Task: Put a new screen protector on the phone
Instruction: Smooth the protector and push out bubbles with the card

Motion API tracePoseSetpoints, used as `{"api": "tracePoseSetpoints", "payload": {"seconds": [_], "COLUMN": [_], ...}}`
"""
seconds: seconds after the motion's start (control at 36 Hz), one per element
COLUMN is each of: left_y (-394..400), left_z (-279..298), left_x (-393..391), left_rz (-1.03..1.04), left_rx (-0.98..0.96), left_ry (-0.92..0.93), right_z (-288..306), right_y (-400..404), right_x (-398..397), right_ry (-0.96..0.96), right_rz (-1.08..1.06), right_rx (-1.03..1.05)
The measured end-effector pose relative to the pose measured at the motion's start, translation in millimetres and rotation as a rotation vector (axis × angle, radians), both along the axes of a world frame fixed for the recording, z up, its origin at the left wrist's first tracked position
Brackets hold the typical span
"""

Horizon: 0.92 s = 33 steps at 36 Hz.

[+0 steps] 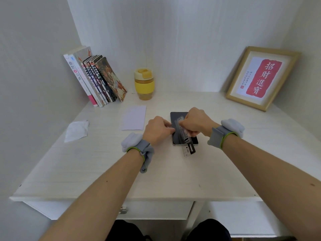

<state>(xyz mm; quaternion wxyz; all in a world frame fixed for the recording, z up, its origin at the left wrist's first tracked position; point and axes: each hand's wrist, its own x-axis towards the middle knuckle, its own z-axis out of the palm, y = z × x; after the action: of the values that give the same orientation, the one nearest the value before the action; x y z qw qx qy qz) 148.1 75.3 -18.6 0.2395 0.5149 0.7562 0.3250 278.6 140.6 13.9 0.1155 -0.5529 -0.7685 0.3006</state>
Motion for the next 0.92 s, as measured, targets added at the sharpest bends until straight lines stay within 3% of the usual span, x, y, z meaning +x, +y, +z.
{"api": "tracePoseSetpoints", "payload": {"seconds": [0.92], "left_y": [3], "left_z": [3], "left_x": [-1], "left_rz": [0.064], "left_rx": [-0.027], "left_ry": [0.014], "right_z": [1], "right_y": [-3], "right_x": [-2], "right_ry": [0.001], "right_rz": [0.055], "right_rx": [-0.086]}}
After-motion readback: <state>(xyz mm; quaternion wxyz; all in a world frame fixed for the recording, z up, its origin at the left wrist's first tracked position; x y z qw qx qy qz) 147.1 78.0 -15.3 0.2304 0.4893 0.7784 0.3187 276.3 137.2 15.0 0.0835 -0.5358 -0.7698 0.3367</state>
